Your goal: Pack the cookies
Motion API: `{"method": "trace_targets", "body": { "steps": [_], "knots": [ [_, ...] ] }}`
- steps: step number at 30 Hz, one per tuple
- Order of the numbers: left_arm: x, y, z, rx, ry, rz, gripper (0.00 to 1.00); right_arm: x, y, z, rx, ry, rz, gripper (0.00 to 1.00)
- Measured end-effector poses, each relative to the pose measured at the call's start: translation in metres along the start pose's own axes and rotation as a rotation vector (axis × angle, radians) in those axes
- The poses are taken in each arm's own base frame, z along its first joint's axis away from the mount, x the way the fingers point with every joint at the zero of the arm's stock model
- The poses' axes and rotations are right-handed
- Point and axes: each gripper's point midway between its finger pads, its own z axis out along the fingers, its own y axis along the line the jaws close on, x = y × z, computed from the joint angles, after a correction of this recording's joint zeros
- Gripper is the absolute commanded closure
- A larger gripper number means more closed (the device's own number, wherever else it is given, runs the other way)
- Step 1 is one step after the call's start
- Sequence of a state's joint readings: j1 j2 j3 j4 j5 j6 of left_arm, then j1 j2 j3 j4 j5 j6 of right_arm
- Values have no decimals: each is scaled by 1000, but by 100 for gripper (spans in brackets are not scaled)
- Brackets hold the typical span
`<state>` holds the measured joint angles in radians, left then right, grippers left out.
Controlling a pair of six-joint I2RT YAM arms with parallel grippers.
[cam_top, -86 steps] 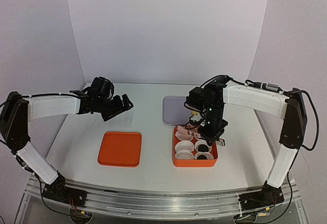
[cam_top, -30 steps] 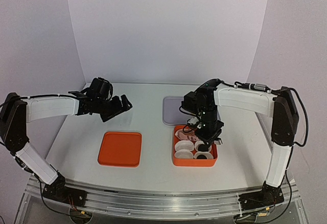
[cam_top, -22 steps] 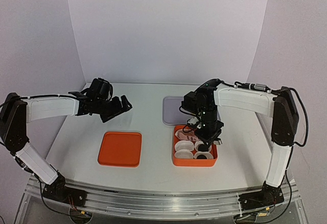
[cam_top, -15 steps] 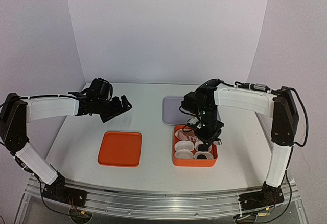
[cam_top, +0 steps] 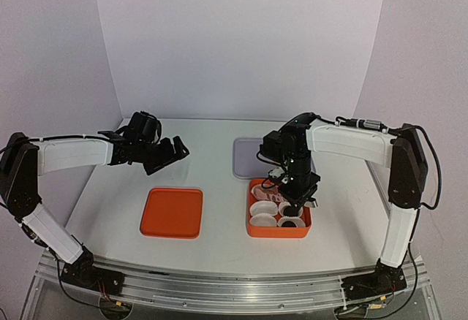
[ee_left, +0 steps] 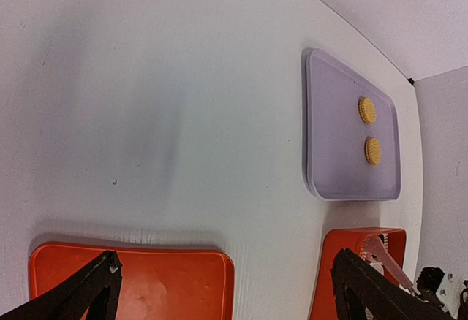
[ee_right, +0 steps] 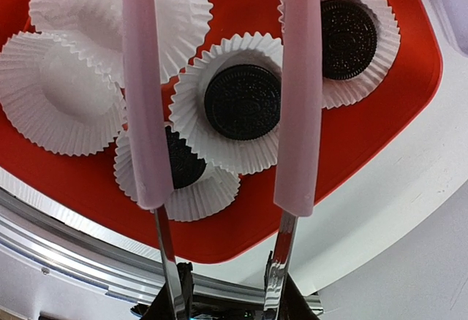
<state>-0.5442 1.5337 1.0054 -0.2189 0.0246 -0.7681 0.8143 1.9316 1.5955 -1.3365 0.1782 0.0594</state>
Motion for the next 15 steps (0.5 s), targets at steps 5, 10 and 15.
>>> {"method": "trace_targets", "body": {
  "steps": [5, 10, 15],
  "knots": [
    [0, 0, 0, 0, 1, 0, 0, 1, 2, -3, -14, -7, 17, 71],
    [1, -1, 0, 4, 6, 0, 0, 2, 1, -11, -20, -34, 35, 71],
    [3, 1, 3, -1, 14, 0, 0, 4, 5, -15, -46, -45, 47, 71]
  ]
}}
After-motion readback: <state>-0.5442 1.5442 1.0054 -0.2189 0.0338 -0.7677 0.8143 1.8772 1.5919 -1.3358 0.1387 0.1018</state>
